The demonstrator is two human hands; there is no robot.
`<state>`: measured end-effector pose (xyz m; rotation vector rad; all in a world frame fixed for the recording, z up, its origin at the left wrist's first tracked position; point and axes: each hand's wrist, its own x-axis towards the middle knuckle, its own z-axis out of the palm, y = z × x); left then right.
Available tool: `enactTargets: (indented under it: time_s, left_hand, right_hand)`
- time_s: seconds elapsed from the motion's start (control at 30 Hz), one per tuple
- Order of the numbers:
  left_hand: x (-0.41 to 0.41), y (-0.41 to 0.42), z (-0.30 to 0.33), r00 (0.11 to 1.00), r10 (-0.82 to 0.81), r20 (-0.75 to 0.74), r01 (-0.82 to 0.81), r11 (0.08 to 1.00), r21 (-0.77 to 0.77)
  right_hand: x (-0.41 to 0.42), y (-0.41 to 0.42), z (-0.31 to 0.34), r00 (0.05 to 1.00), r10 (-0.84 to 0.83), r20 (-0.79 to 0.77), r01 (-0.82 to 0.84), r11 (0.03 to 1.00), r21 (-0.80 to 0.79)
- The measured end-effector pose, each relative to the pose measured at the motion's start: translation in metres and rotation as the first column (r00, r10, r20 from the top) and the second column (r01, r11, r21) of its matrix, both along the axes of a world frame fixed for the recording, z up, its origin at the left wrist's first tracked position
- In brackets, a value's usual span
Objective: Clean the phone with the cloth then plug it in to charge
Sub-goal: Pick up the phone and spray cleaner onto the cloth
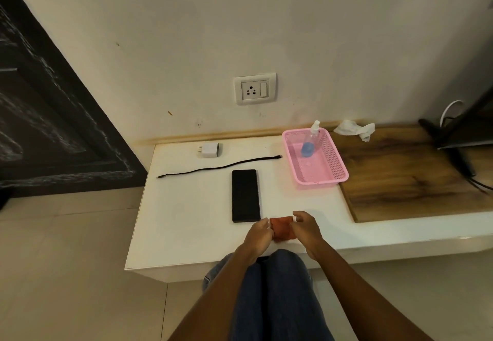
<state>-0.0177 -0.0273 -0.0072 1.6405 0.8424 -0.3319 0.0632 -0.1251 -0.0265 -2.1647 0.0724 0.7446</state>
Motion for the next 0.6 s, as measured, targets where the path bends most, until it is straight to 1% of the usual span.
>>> enactTargets:
  time_s: [0.13, 0.27, 0.4, 0.5, 0.6]
  left_hand:
    - [0.0, -0.003, -0.008, 0.998, 0.038, 0.058, -0.039, 0.999, 0.021]
    - [0.004, -0.002, -0.012, 0.981, 0.145, 0.131, -0.153, 0.987, 0.057]
    - [0.011, 0.008, -0.014, 0.962, 0.183, 0.203, -0.223, 0.955, 0.196]
    - [0.02, 0.022, -0.015, 0.942, 0.222, 0.251, -0.297, 0.901, 0.318]
    - [0.029, 0.04, -0.019, 0.924, 0.305, 0.231, -0.376, 0.834, 0.403]
  right_hand:
    - [0.002, -0.003, 0.003, 0.984, -0.046, 0.17, 0.051, 0.998, -0.027]
    - [0.011, -0.003, 0.013, 0.925, -0.07, 0.373, 0.087, 0.996, -0.028]
    - [0.034, 0.002, 0.027, 0.853, -0.059, 0.518, 0.076, 0.997, -0.011]
    - [0.062, 0.009, 0.038, 0.804, -0.042, 0.593, 0.052, 0.999, 0.001]
    - [0.095, 0.019, 0.046, 0.781, -0.048, 0.623, 0.062, 0.998, -0.001]
